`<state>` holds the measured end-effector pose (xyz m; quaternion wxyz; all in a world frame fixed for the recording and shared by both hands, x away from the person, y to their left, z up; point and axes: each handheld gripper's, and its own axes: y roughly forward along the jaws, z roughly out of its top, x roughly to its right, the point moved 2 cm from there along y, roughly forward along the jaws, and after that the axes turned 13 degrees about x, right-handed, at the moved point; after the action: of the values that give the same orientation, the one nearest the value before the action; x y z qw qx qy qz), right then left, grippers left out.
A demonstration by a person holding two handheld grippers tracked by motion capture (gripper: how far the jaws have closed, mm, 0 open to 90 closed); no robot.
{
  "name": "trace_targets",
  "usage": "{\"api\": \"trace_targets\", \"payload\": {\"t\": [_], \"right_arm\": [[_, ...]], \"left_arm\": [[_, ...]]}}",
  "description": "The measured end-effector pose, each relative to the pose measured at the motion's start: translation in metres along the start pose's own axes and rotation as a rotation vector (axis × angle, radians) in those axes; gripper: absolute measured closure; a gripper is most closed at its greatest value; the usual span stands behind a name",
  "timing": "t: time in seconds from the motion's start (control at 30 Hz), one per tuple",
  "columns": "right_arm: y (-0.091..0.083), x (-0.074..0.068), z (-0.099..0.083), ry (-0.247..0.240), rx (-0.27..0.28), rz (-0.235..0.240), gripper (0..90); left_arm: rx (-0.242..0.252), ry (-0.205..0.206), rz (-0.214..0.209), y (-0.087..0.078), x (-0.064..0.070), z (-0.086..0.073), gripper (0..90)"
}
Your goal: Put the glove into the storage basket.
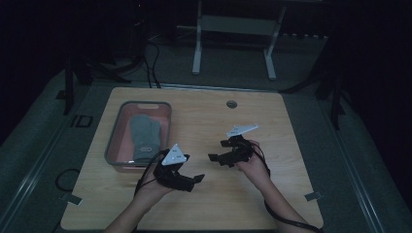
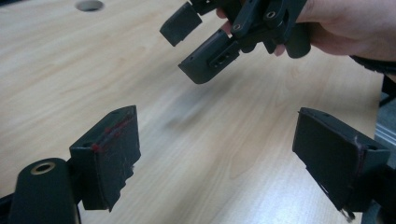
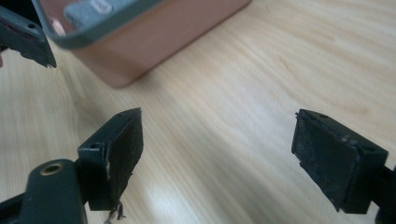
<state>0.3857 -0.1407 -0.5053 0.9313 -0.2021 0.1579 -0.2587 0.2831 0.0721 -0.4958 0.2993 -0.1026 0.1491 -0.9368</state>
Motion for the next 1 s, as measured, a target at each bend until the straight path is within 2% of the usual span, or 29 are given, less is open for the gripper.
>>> {"api": "trace_targets", "payload": {"t": [0.03, 0.17, 0.37, 0.5, 0.73, 1.0], "right_arm": [[-0.004, 0.002, -0.008, -0.004, -0.001, -0.008, 16.2], [-0.009, 0.005, -0.02, -0.01, -0.006, -0.009, 16.1], [-0.017, 0.008, -0.035, -0.032, -0.001, -0.007, 15.8], [-0.021, 0.011, -0.047, -0.021, -0.01, -0.008, 15.8], [-0.025, 0.015, -0.064, -0.016, -0.033, -0.007, 15.7], [-0.039, 0.02, -0.077, -0.058, -0.015, -0.013, 15.8]], "left_arm": [[-0.004, 0.0, -0.004, 0.002, 0.001, -0.002, 15.5], [-0.015, -0.001, -0.039, 0.012, 0.007, -0.009, 15.5], [-0.039, 0.027, -0.084, 0.024, 0.017, -0.019, 15.5], [-0.061, 0.026, -0.112, 0.032, 0.023, -0.029, 15.5], [-0.087, 0.024, -0.124, 0.041, 0.027, -0.041, 15.5], [-0.11, 0.011, -0.13, 0.043, 0.025, -0.049, 15.5]]}}
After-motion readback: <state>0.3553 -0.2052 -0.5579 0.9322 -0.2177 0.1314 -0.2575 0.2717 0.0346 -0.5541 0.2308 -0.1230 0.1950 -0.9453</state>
